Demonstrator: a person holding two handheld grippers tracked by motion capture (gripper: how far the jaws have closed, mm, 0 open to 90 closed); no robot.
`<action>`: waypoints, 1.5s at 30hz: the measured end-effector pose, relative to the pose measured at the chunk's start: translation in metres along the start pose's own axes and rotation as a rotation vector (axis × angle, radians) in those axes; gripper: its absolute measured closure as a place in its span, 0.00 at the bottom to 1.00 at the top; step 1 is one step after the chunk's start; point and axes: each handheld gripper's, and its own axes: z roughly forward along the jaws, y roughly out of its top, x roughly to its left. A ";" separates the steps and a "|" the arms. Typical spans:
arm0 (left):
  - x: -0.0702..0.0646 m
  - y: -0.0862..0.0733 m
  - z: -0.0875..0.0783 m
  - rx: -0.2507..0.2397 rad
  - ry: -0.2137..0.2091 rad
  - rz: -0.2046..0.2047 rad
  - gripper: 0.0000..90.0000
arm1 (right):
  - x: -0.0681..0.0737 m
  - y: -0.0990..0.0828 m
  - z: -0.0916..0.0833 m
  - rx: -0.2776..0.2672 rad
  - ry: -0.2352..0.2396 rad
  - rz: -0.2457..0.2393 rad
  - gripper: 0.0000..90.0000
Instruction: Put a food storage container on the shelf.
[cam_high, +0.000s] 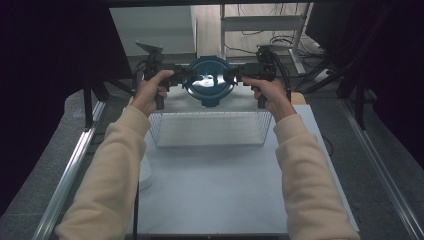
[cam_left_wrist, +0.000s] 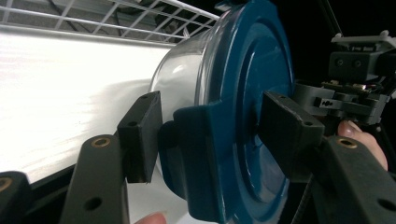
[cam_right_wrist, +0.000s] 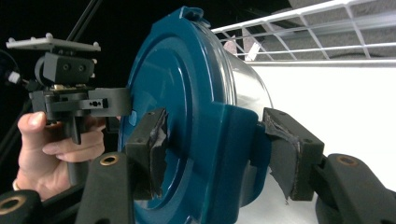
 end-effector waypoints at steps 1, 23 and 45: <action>0.002 0.000 0.001 0.000 -0.002 -0.009 0.45 | -0.001 0.001 0.001 0.002 -0.002 0.012 0.46; -0.009 -0.014 -0.008 -0.154 0.172 0.074 0.30 | 0.007 -0.004 0.006 -0.053 -0.109 -0.047 0.17; -0.041 -0.156 -0.069 -0.103 0.186 0.414 0.32 | 0.035 -0.119 -0.072 -0.101 -0.197 -0.480 0.23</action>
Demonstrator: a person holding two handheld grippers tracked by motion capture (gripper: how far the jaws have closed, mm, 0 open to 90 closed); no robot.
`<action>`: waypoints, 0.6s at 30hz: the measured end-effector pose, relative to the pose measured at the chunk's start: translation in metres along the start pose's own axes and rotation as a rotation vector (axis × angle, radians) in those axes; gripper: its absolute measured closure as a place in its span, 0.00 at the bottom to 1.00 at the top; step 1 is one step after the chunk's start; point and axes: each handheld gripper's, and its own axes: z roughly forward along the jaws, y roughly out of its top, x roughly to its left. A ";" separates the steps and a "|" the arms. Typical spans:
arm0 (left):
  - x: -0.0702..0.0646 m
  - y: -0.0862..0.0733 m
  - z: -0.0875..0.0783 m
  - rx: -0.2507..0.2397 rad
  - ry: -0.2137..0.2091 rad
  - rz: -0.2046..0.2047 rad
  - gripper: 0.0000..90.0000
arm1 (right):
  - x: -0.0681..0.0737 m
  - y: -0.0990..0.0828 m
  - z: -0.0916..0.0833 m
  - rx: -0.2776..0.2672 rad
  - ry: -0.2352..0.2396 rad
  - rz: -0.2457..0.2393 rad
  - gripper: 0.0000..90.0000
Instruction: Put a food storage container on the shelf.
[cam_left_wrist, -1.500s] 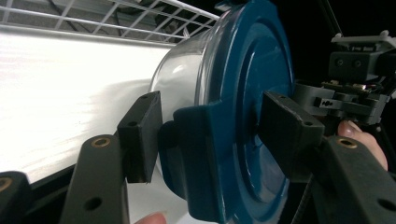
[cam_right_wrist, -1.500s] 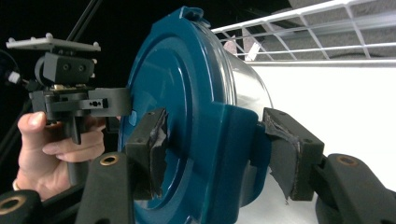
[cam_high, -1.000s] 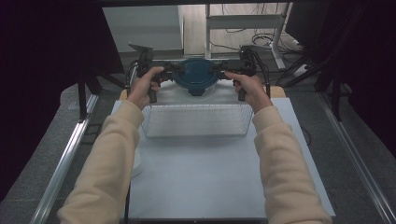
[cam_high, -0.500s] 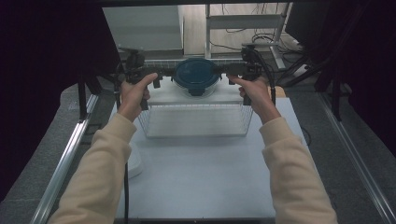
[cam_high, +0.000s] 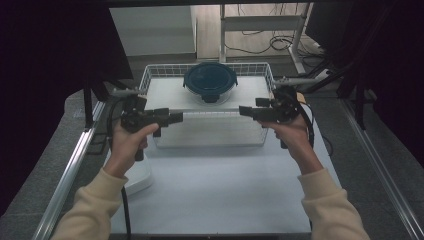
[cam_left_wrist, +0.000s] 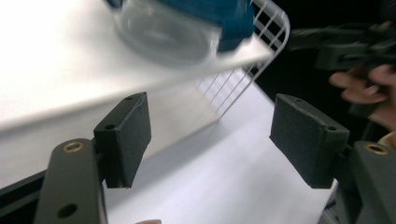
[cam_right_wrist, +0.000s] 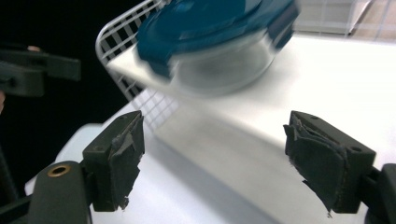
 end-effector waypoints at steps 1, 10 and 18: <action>-0.001 -0.008 -0.002 0.004 0.002 0.007 0.32 | 0.002 -0.007 -0.004 -0.001 0.006 -0.010 0.23; -0.012 -0.063 -0.002 0.048 0.001 0.060 0.34 | 0.011 -0.071 -0.019 0.060 0.028 -0.001 0.25; -0.014 -0.104 0.004 0.098 0.010 0.080 0.34 | 0.014 -0.118 -0.014 0.129 0.006 0.003 0.26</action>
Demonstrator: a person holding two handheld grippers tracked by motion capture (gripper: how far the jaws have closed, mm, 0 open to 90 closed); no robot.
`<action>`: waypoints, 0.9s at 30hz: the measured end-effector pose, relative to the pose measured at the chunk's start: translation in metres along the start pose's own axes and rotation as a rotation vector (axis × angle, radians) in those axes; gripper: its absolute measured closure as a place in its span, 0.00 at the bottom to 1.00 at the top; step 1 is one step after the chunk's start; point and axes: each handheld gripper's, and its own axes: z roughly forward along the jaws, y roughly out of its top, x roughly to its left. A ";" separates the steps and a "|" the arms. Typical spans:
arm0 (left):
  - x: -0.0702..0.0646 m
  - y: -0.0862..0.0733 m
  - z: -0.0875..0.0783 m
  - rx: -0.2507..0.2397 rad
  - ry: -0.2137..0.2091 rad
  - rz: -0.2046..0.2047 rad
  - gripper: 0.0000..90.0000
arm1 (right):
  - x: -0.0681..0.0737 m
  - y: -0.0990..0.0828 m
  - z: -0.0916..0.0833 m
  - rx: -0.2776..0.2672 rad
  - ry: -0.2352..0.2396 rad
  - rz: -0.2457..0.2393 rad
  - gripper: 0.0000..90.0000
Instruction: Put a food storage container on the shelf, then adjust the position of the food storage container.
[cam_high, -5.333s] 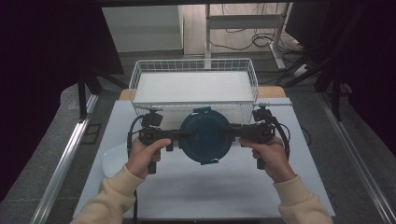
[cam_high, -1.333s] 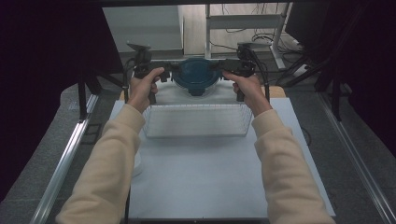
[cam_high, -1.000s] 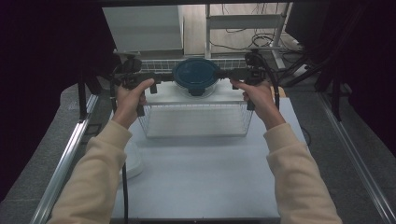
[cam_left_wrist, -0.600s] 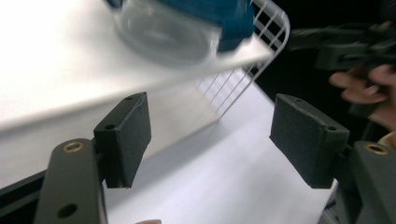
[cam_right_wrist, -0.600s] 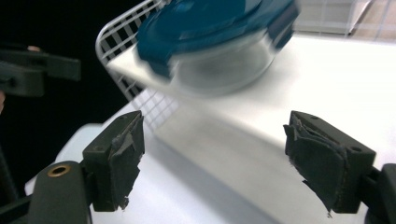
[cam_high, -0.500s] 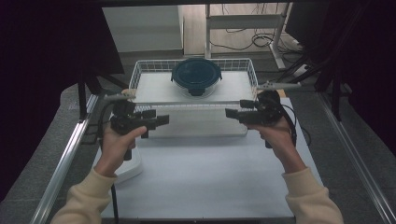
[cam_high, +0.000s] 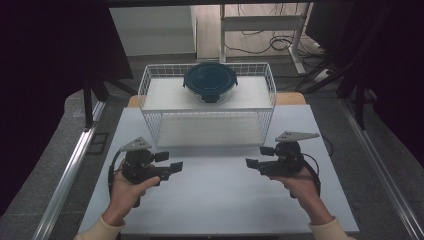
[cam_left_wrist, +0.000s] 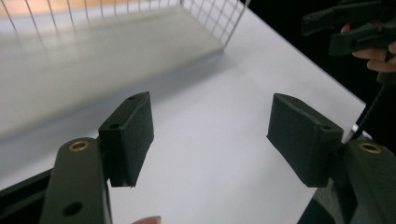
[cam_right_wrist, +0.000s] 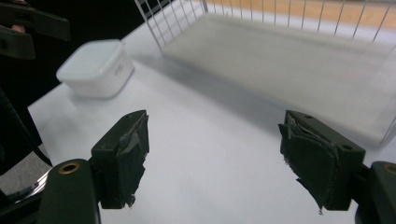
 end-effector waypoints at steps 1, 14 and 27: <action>0.000 -0.004 0.002 0.012 -0.003 0.000 0.33 | 0.000 -0.005 0.002 0.008 0.001 0.001 0.27; 0.009 -0.052 0.012 0.098 0.010 -0.043 0.33 | 0.002 -0.041 0.019 0.080 0.000 0.008 0.29; 0.012 -0.059 0.010 0.102 0.041 -0.050 0.32 | 0.000 -0.049 0.021 0.094 -0.014 0.023 0.29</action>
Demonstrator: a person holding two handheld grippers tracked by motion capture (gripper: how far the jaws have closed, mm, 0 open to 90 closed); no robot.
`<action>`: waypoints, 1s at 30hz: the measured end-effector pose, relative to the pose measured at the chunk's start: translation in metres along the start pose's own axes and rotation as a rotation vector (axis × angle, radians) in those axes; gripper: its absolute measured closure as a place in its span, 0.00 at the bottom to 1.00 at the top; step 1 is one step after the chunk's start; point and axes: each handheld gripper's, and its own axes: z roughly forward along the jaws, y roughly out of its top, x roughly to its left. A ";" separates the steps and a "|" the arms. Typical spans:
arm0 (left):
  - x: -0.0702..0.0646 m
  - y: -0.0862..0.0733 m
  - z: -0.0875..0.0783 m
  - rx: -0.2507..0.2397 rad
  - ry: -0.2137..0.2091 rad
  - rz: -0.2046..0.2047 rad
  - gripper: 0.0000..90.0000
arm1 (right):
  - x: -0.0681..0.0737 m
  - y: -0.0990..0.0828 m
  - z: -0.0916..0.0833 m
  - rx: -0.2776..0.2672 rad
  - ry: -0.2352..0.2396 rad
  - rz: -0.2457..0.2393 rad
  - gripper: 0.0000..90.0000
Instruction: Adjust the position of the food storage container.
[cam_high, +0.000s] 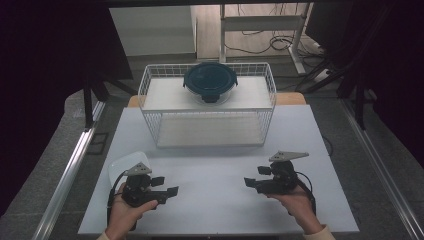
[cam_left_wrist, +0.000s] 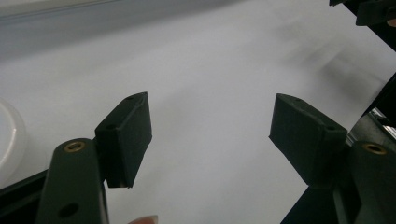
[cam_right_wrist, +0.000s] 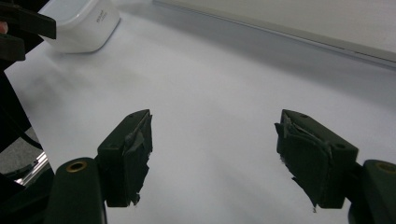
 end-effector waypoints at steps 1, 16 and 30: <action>0.000 0.000 -0.001 -0.003 0.003 0.000 0.32 | 0.000 0.000 0.000 0.000 0.000 0.001 0.29; 0.017 0.028 -0.058 -0.080 0.063 0.011 0.32 | -0.001 0.000 0.004 0.017 0.006 -0.008 0.29; 0.094 0.045 -0.076 -0.065 0.202 -0.083 0.40 | -0.005 -0.003 0.004 0.011 -0.024 0.016 0.29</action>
